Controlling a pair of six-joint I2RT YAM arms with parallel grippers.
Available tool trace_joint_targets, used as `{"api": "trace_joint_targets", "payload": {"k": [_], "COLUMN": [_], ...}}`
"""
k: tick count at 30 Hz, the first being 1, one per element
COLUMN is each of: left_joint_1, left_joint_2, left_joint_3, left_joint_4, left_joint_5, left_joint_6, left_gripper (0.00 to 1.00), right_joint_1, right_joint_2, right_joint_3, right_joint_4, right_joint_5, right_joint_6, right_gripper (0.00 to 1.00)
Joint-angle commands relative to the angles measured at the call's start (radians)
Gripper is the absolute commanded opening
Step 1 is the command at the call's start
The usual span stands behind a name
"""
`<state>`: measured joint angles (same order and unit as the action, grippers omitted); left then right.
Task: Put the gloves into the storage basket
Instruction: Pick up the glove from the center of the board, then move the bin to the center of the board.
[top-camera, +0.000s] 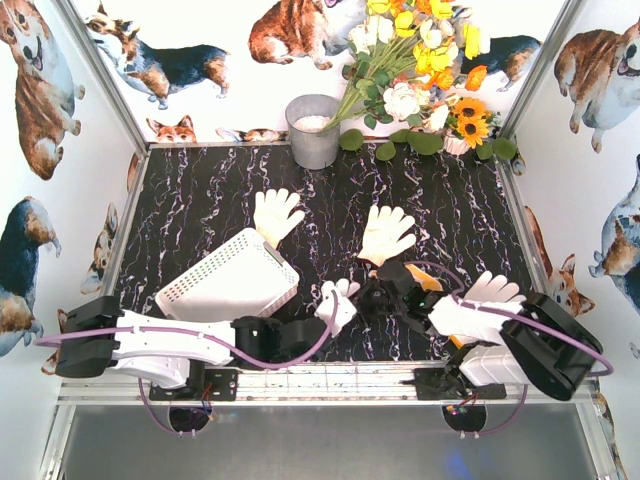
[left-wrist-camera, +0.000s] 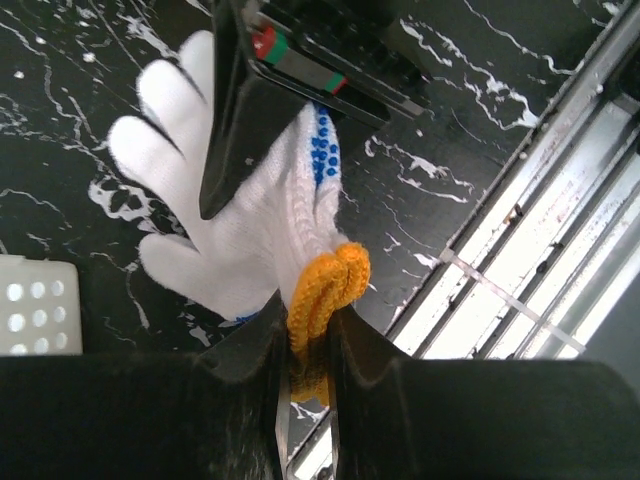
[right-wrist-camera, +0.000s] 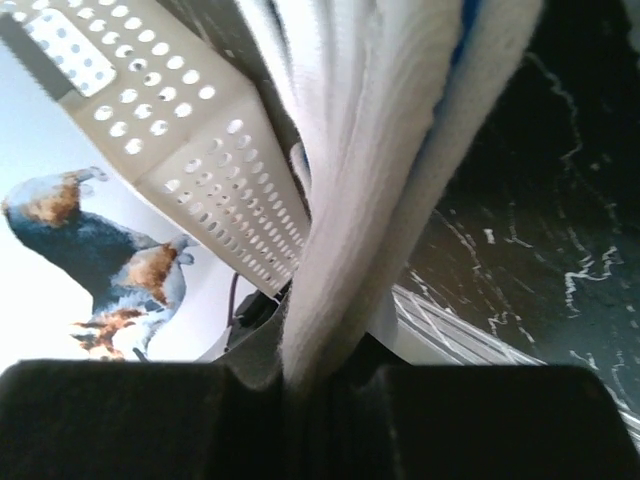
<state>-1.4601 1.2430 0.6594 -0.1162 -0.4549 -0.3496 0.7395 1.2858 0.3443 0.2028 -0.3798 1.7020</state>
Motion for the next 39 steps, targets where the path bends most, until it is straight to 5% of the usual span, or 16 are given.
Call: {"api": "trace_joint_targets", "payload": {"k": [1, 8, 14, 39], "left_joint_1": [0.050, 0.157, 0.232, 0.470], "left_joint_2": [-0.036, -0.051, -0.034, -0.138], "left_joint_3": [0.077, 0.181, 0.288, 0.146], "left_joint_4": [-0.099, -0.212, -0.297, -0.244], "left_joint_5": [0.017, -0.002, -0.081, -0.452], "left_joint_6": [0.034, 0.084, 0.220, 0.986], "left_gripper": [0.00, 0.00, 0.00, 0.00], "right_joint_1": [0.001, -0.014, -0.014, 0.081], "right_joint_2": [-0.100, -0.279, -0.255, 0.295], "right_joint_3": [0.045, 0.075, 0.151, 0.583], "right_joint_4": [0.005, -0.168, -0.157, 0.127], "right_joint_5": [0.080, 0.271, 0.334, 0.381], "right_joint_6": [0.021, 0.016, -0.034, -0.380], "right_gripper": [0.00, 0.00, 0.00, 0.00]}}
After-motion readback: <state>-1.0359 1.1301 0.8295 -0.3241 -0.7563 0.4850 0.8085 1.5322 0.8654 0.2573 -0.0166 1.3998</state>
